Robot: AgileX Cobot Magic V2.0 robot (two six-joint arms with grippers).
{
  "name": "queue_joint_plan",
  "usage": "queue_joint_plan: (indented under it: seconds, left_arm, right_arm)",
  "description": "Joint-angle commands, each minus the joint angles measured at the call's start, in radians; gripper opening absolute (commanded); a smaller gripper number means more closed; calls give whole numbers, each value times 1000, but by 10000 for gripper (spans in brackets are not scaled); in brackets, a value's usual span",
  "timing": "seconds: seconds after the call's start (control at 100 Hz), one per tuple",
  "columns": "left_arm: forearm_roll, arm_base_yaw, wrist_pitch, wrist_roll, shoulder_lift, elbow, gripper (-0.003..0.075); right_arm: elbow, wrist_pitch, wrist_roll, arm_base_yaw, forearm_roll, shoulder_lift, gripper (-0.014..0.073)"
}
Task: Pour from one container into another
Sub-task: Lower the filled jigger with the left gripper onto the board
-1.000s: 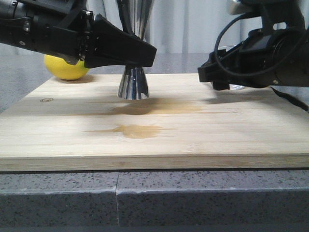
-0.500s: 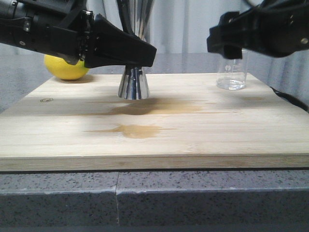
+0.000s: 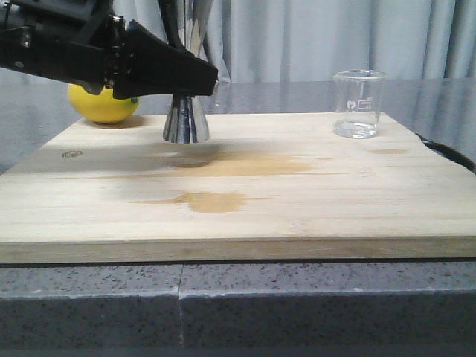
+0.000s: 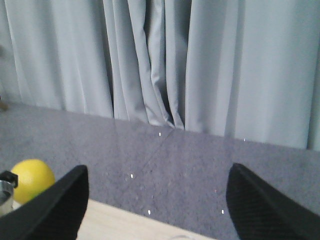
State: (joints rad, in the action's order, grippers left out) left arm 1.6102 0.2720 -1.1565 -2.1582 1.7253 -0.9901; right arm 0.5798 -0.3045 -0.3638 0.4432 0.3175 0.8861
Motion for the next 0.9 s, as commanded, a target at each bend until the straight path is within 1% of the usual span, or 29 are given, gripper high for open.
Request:
queue_joint_plan:
  seconds: [0.0,0.15,0.28,0.44,0.89]
  left_arm:
    - [108,-12,-111,-32,-53,-30,-19]
    - [137,-16,-111,-56,-49,-30,-19]
    - [145,-16,-111,-80,-36,-30,-19]
    - [168,-18,-111,-104,-22,-28,-19]
    - [177,-33,-111,-124,10,-7,-19]
  right_arm:
    - [24,-60,-11,-1,-8,-73,497]
    - [24,-23,-11,-1,-19,-165,497]
    - [24,4,-11,-1,-19,-201,497]
    - [24,8,-11,-1,-20,-206,497]
    - [24,18,-11,-1,-21,-206,497]
